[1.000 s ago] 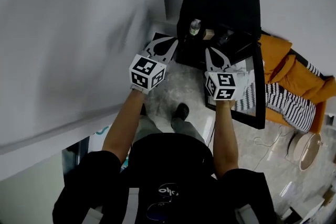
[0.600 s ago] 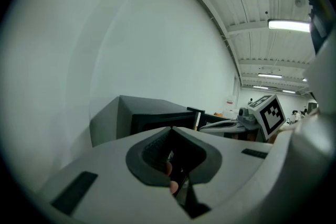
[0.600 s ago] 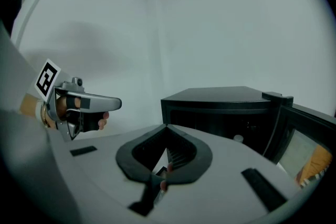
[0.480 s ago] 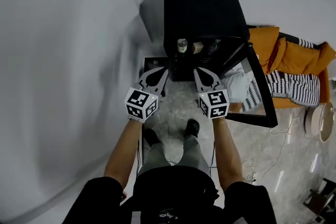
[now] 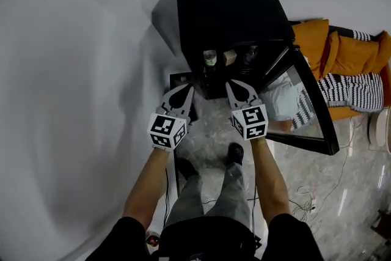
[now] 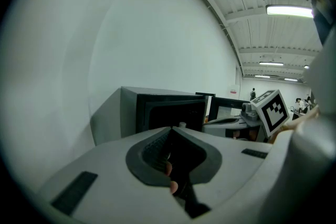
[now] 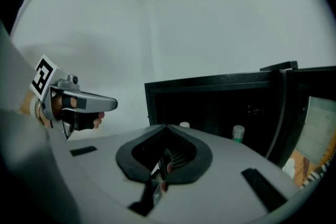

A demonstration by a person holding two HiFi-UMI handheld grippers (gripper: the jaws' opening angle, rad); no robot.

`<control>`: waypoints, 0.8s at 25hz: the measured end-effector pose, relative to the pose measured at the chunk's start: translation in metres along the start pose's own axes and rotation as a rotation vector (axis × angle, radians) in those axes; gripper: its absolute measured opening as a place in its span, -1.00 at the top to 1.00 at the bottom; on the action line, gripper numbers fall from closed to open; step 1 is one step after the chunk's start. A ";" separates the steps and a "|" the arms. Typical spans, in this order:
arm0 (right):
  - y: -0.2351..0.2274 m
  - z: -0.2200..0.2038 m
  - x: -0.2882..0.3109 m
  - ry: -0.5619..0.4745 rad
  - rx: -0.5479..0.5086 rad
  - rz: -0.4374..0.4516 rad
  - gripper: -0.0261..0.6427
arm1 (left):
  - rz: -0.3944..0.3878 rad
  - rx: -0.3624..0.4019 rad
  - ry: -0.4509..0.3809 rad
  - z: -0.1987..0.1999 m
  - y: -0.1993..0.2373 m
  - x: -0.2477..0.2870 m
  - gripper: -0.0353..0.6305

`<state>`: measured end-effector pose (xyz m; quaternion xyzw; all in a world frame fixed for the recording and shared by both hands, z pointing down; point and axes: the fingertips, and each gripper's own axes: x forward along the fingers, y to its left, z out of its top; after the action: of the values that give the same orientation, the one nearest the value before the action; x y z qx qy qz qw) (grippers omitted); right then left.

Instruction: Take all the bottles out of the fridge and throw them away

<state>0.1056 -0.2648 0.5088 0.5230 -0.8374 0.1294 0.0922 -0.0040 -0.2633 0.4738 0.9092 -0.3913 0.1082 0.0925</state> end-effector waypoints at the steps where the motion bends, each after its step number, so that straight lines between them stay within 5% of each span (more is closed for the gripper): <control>1: -0.003 -0.004 0.005 -0.003 0.001 -0.001 0.92 | 0.001 0.004 0.001 -0.002 0.001 0.005 0.89; 20: -0.040 -0.093 0.063 -0.134 -0.038 -0.032 0.92 | -0.022 0.103 -0.016 -0.116 0.006 0.081 0.89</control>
<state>0.1160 -0.3056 0.6205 0.5418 -0.8356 0.0766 0.0476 0.0315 -0.2944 0.6079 0.9179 -0.3758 0.1200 0.0437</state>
